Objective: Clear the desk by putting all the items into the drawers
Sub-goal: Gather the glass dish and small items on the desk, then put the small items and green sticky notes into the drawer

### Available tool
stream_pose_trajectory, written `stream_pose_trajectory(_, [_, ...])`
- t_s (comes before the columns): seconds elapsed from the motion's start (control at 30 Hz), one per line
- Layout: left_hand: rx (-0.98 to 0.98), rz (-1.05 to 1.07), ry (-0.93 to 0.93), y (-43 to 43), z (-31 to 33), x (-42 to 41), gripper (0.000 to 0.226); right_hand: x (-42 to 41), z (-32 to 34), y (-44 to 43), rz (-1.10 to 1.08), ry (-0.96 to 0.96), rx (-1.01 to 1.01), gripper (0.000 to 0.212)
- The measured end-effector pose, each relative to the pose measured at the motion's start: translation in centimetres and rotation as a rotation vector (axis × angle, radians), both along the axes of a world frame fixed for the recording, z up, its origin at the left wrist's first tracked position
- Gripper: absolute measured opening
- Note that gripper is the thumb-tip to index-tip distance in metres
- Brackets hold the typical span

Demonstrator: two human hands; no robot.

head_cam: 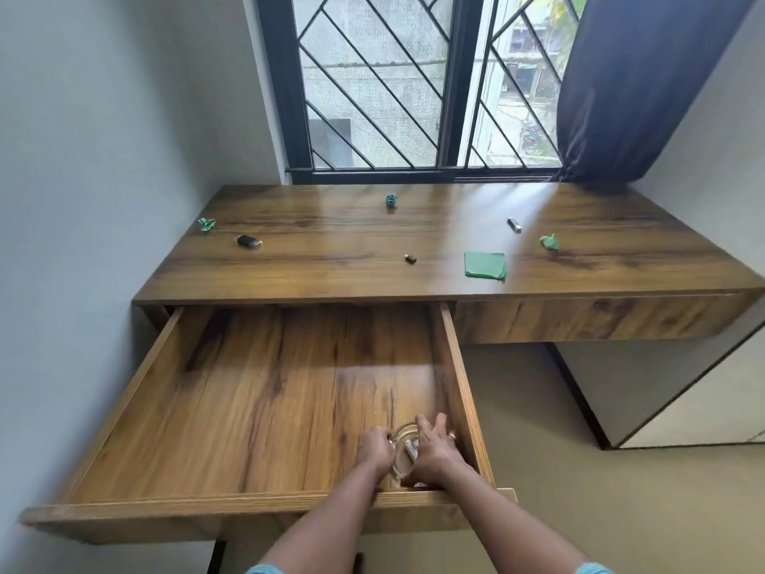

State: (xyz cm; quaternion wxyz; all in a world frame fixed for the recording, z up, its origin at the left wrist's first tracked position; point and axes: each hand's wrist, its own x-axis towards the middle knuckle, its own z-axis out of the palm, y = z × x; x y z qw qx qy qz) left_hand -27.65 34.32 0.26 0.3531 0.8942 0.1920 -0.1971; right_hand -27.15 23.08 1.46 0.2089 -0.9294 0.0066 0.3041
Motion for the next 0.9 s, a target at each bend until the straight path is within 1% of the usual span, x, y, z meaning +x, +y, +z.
stream_pose_trajectory(0.17, [0.032,0.026,-0.016,-0.4,0.1,-0.1,0.026,0.1,-0.1,0.0,0.032,0.014,-0.012,0.116])
stream_pose_trajectory(0.27, [0.062,0.087,-0.036,-1.3,1.1,0.0,0.026,0.0,0.4,-0.2,0.073,-0.021,-0.029,0.108])
stream_pose_trajectory(0.33, [0.074,0.121,-0.084,-2.2,2.3,0.7,0.031,0.4,1.2,-0.4,0.094,-0.092,-0.003,0.091])
stream_pose_trajectory(0.43, [0.108,0.126,-0.184,-4.0,4.3,2.6,0.03,2.0,3.0,-1.3,0.096,-0.324,0.083,0.048])
stream_pose_trajectory(0.47, [0.117,0.121,-0.216,-4.4,5.0,3.3,0.028,2.9,3.7,-1.7,0.103,-0.392,0.112,0.037])
stream_pose_trajectory(0.5, [0.117,0.113,-0.257,-5.0,5.6,4.4,0.029,4.0,4.4,-2.3,0.109,-0.451,0.134,0.031])
stream_pose_trajectory(0.6, [0.094,0.098,-0.386,-6.6,7.1,8.1,0.03,8.0,5.9,-4.4,0.049,-0.583,0.165,0.026])
stream_pose_trajectory(0.7, [0.076,0.076,-0.474,-8.3,8.7,12.4,0.03,11.9,7.2,-7.0,-0.052,-0.649,0.146,0.026])
stream_pose_trajectory(0.8, [0.081,0.028,-0.515,-10.6,10.0,16.6,0.03,15.5,8.3,-10.2,-0.086,-0.686,0.095,0.026])
stream_pose_trajectory(0.9, [0.07,0.007,-0.515,-13.1,10.9,20.2,0.031,19.6,8.9,-13.3,-0.124,-0.721,0.044,0.027])
